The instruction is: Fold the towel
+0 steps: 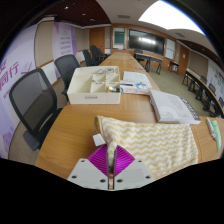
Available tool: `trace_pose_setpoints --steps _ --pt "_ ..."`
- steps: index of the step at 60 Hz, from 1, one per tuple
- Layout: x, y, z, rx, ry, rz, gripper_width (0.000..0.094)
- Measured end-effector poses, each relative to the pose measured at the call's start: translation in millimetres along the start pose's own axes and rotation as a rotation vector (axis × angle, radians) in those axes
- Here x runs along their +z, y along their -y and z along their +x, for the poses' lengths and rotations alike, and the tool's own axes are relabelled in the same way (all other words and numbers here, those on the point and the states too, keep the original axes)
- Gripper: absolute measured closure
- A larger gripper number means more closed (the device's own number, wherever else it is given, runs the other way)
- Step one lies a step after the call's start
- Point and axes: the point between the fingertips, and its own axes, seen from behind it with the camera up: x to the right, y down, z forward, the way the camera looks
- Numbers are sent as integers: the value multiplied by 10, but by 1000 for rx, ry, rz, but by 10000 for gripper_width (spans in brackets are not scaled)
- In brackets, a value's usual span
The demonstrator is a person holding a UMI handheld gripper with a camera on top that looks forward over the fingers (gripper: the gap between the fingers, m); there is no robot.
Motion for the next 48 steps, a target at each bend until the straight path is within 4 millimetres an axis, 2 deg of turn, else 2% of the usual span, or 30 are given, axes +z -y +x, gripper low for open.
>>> trace_pose_setpoints --steps 3,7,13,17,21,25,29,30,33,35,38,41,43,48 --pt "-217 75 -229 69 89 7 892" --pt "-582 319 -559 188 219 34 892" --pt "-1007 721 -585 276 323 106 891" --pt "-1089 814 -388 300 334 131 890" --pt "-1020 776 -143 309 307 131 886" --pt "-846 588 171 324 253 101 870" --pt "-629 350 573 352 215 80 814" --pt "-630 307 635 354 198 70 794" --pt "-545 150 882 344 151 44 700" --pt "-487 58 1056 336 124 29 601" --pt "-483 -25 1323 322 80 25 409" --pt "-585 -44 1502 300 38 34 185" --pt "-668 -34 1600 282 14 43 74" --pt "-922 35 1724 231 -23 66 88"
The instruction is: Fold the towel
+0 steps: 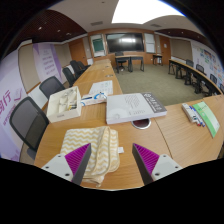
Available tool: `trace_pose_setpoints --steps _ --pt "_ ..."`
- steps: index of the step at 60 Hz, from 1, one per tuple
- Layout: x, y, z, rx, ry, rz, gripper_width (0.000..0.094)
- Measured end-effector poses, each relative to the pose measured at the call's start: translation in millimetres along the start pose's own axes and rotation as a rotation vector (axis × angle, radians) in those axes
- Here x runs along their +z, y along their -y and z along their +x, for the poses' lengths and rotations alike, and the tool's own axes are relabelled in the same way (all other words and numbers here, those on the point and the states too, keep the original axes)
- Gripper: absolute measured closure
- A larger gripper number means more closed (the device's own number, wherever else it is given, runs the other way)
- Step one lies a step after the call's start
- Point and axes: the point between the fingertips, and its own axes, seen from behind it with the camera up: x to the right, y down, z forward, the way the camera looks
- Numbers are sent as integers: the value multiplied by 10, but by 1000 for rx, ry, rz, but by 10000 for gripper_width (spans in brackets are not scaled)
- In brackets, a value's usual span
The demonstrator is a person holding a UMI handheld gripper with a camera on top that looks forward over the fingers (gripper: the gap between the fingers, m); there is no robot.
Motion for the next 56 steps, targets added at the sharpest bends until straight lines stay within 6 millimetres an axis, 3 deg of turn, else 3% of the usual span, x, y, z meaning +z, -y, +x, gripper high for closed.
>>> trace_pose_setpoints --steps 6,18,30,39,46,56 --pt "-356 32 -28 -54 -8 23 84" --pt "-1380 -67 -417 -174 -37 77 87" --pt "-2517 -470 -758 -211 -81 109 82" --pt "-3162 -757 -896 -222 -100 116 84" --pt "-3487 -857 -946 -231 -102 128 82" --pt "-3698 -913 -1017 -235 -92 146 82"
